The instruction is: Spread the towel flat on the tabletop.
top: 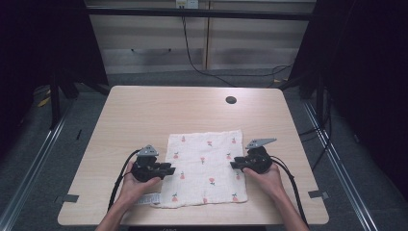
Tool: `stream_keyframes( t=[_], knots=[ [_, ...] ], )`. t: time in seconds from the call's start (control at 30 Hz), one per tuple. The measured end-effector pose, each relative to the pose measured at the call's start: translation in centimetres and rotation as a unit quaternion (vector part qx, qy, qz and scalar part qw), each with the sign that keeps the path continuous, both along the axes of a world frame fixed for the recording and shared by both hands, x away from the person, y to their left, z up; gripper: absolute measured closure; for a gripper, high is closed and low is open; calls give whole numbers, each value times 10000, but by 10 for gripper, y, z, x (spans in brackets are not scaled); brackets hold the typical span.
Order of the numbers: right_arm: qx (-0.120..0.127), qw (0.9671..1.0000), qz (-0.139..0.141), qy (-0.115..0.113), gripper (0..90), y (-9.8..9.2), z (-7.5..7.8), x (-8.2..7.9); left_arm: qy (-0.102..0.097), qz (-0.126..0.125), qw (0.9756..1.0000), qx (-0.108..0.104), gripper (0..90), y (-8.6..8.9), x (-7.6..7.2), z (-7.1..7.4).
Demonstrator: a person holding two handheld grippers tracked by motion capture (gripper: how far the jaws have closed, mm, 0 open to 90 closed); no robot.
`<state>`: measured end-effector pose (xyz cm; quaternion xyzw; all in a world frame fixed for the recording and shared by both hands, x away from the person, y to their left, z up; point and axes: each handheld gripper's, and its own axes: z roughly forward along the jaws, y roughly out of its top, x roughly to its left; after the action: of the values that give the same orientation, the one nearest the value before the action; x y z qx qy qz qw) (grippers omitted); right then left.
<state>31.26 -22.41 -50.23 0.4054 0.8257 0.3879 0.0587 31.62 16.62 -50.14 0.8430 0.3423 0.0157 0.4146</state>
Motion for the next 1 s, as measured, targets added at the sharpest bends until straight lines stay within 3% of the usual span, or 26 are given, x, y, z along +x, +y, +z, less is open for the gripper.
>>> stream_keyframes(
  t=[0.07, 0.13, 0.23, 0.37, 0.57, 0.67, 1.0],
  knots=[
    [22, 10000, 53, 14, 686, 0, 0, -1, 31, -48, 9999, -84, 683, 2, 2, -3],
    [167, 9998, 22, 127, 709, -1, -1, -1, 28, 43, 10000, -32, 695, 4, 2, -3],
    [186, 9998, 44, 103, 711, -1, -2, -3, -44, 8, 10000, 22, 695, 6, -2, -3],
    [189, 9997, 79, 153, 717, -3, -1, -9, 46, 73, 9998, -164, 701, 13, -5, -5],
    [198, 9996, 107, 144, 716, -6, -1, -17, -74, -67, 9999, 11, 709, 17, -15, -3],
    [123, 9997, 147, 131, 709, -4, 0, -21, -42, -40, 10000, -49, 708, 20, -19, -3],
    [137, 9994, 290, 126, 694, 0, 0, -38, -60, -154, 9998, 72, 693, 24, -34, -1]
  ],
)
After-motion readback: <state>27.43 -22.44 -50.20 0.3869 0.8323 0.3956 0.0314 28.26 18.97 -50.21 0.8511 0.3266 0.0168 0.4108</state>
